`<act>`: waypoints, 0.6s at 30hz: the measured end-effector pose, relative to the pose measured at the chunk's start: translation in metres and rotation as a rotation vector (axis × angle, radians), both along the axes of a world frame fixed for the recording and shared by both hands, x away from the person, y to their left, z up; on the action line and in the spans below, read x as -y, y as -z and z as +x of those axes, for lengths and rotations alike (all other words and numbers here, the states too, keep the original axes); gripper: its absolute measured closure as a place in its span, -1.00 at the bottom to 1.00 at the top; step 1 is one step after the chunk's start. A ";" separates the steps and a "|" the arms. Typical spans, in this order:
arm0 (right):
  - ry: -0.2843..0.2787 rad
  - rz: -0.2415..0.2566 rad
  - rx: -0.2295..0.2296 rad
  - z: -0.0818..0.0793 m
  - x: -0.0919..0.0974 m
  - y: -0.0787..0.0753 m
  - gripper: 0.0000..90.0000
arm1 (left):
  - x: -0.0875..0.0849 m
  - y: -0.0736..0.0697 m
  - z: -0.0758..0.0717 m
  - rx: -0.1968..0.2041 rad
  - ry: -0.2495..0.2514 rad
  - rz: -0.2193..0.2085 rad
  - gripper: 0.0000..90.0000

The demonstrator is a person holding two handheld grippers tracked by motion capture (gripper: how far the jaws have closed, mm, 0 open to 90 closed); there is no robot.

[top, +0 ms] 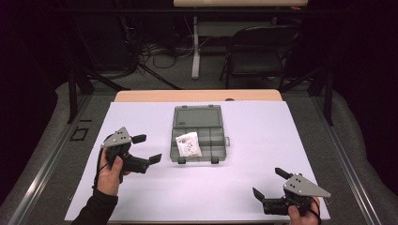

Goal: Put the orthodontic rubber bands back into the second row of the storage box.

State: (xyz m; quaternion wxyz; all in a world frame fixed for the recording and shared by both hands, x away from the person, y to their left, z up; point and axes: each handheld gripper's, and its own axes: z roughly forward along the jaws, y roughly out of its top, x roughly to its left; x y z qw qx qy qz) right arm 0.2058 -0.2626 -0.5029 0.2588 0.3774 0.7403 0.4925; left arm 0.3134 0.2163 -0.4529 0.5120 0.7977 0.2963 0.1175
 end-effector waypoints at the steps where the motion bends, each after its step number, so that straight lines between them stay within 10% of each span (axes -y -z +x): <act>1: 0.000 0.000 0.000 0.000 0.000 0.000 -0.98 | -0.001 0.001 -0.003 0.001 0.001 0.002 -0.93; 18: 0.001 0.001 0.000 0.000 0.000 0.000 -0.98 | -0.020 0.018 -0.042 0.062 -0.022 -0.002 -0.99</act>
